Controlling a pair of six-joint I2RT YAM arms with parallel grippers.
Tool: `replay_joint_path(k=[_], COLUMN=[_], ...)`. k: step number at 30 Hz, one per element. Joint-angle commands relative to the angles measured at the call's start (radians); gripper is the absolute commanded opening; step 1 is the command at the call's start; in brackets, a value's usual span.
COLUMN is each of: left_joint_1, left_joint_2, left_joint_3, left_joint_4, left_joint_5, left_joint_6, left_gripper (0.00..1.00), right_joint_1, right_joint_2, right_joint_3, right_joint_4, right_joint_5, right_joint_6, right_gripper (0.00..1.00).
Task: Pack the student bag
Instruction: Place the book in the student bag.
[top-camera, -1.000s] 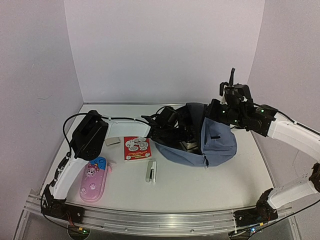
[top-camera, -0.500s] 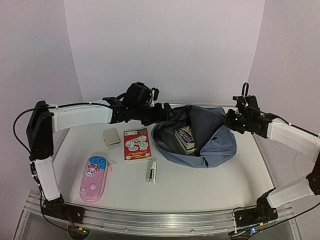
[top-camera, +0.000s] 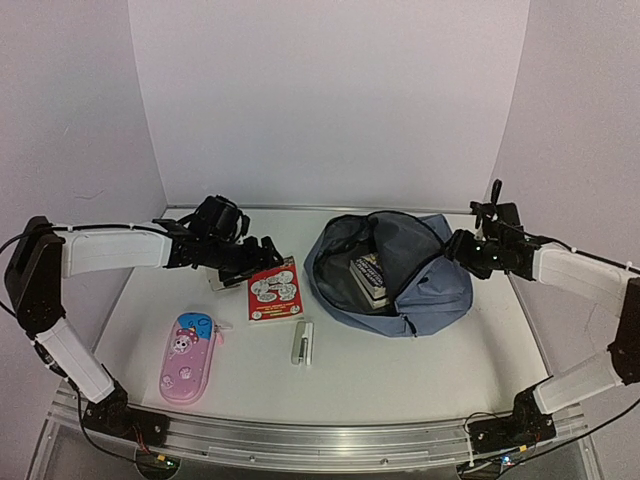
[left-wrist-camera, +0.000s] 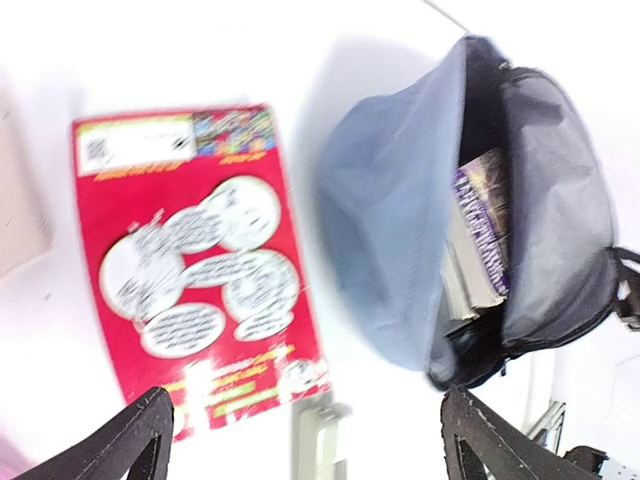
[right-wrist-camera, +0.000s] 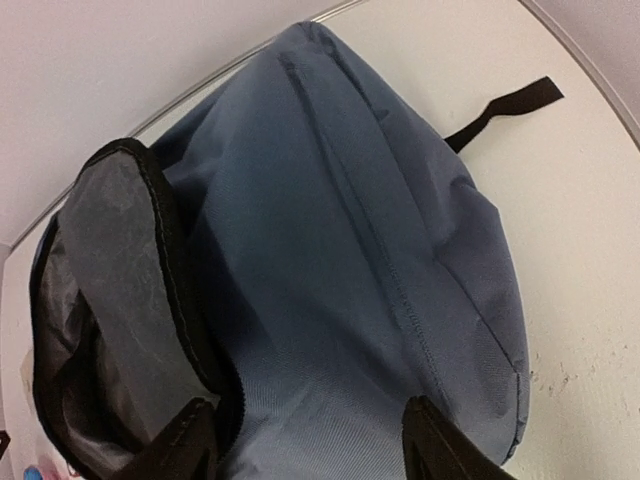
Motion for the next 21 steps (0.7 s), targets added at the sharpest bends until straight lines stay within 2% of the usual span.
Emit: replay_joint_path(k=[1,5,11,16,21], left_joint_1=[0.028,0.053,0.094,0.117,0.134], left_joint_2=[-0.095,-0.117,-0.121,-0.097,-0.064], left_joint_3=[-0.030,-0.057,-0.091,-0.120,-0.150], left_joint_4=[0.006,0.004,0.005,0.030,0.093], left_joint_5=[-0.002,0.004,0.023,0.038,0.087], left_joint_6=[-0.012,-0.005,-0.007,-0.032,-0.052], left_gripper=[0.94,0.95,0.97,0.97,0.97], right_joint_1=[0.000,0.001,0.058,0.287,0.503], right_joint_2=[-0.151,-0.272,-0.328,-0.260,-0.046], right_joint_3=[0.009,0.023,0.090,0.161,0.187], right_joint_4=[0.025,0.015,0.027,0.037,0.151], right_joint_5=[-0.176,-0.232,-0.353,-0.213,-0.117], right_joint_6=[-0.029,-0.002,0.044,0.072,0.131], right_gripper=[0.75,0.86,0.88,0.83,0.76])
